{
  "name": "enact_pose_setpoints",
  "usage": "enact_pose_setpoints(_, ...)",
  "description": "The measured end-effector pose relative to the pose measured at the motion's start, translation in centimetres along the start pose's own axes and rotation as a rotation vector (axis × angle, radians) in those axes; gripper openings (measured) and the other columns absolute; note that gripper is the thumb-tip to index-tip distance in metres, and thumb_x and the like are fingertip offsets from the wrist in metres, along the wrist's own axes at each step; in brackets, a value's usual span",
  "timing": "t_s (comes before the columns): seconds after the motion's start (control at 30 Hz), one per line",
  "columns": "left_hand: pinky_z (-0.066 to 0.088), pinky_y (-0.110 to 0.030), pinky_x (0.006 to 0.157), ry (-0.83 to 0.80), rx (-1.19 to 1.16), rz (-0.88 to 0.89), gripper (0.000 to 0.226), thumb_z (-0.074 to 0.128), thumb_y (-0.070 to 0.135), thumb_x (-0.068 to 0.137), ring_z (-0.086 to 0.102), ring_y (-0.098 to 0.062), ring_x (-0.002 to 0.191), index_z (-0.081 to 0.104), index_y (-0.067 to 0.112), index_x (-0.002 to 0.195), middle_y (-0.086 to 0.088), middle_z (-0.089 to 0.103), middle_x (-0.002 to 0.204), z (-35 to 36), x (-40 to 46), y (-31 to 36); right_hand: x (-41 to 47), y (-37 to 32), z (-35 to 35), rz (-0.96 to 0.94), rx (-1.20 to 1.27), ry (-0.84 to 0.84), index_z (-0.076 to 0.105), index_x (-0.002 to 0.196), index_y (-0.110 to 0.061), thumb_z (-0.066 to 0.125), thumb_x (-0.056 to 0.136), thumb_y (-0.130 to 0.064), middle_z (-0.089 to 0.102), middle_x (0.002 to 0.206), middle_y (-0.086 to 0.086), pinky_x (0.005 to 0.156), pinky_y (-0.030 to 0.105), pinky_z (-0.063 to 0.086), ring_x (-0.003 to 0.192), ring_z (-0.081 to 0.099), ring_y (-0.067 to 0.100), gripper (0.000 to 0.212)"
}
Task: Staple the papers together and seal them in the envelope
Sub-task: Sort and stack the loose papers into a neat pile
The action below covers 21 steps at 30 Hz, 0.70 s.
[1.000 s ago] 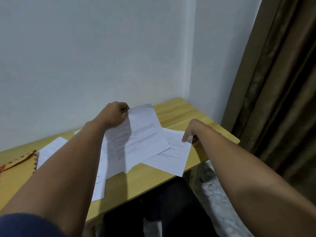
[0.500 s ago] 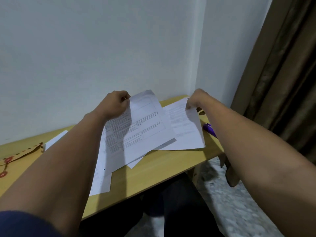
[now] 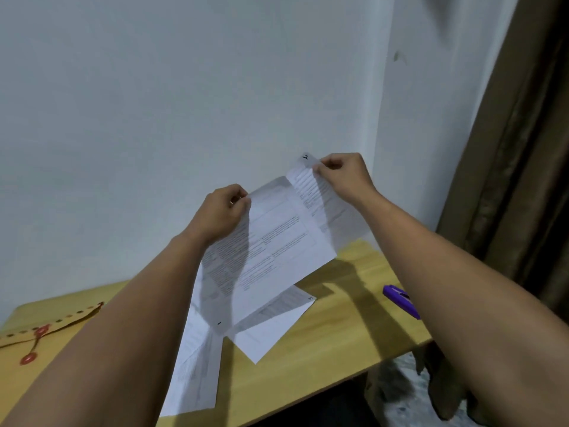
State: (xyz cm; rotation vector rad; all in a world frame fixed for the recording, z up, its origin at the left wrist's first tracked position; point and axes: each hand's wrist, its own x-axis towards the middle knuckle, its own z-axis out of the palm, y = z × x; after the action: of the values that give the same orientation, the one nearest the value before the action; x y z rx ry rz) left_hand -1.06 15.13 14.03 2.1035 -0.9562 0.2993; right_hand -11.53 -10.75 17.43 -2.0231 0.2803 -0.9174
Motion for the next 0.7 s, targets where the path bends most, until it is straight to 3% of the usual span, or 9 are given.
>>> enact_pose_setpoints(0.1,0.044,-0.024,0.068,0.068,-0.05,-0.024,0.019,0.054,0.029,0.102,0.064,-0.011,0.083,0.064,0.019,0.09,0.005,0.069,0.093,-1.2,0.7,0.7,0.0,-2.2,0.6,-0.042,0.126,-0.089,0.079,0.1,-0.008,0.073,0.099,-0.016,0.072,0.085,-0.008,0.065,0.005,0.045,0.063,0.061,-0.014,0.009)
enact_pose_setpoints(0.23,0.049,-0.032,0.091,0.131,-0.087,-0.029,0.017,0.056,0.03,0.101,0.064,-0.014,0.109,0.067,0.017,0.102,0.003,0.068,0.118,-2.5,1.6,0.6,0.3,-3.3,1.5,-0.014,0.244,-0.211,0.079,0.103,-0.015,0.071,0.101,-0.017,0.076,0.095,-0.009,0.081,0.01,0.05,0.085,0.068,-0.003,0.009)
enact_pose_setpoints(0.3,0.047,-0.032,0.095,0.129,-0.097,-0.04,0.018,0.056,0.03,0.1,0.062,-0.012,0.114,0.067,0.016,0.105,0.005,0.067,0.125,-3.0,1.6,0.7,0.1,-3.5,2.1,0.033,0.301,-0.235,0.079,0.109,-0.015,0.072,0.1,-0.02,0.077,0.104,-0.008,0.084,0.01,0.049,0.095,0.069,-0.001,0.012)
enact_pose_setpoints(0.5,0.049,-0.031,0.08,0.108,-0.061,-0.068,0.018,0.058,0.03,0.099,0.068,-0.013,0.094,0.068,0.018,0.09,0.006,0.073,0.096,-3.6,0.6,0.8,-1.8,-3.5,3.9,0.168,0.446,-0.331,0.079,0.116,-0.013,0.068,0.103,-0.023,0.08,0.098,-0.007,0.068,0.014,0.054,0.08,0.074,0.002,0.02)
enact_pose_setpoints(0.7,0.042,-0.021,0.066,0.087,-0.015,-0.081,0.017,0.06,0.026,0.098,0.061,-0.004,0.081,0.072,0.017,0.089,0.006,0.071,0.092,-4.8,-0.4,0.1,-3.1,-3.3,5.7,0.26,0.497,-0.368,0.08,0.108,-0.019,0.065,0.104,-0.024,0.08,0.095,-0.005,0.068,0.022,0.055,0.078,0.073,0.009,0.017)
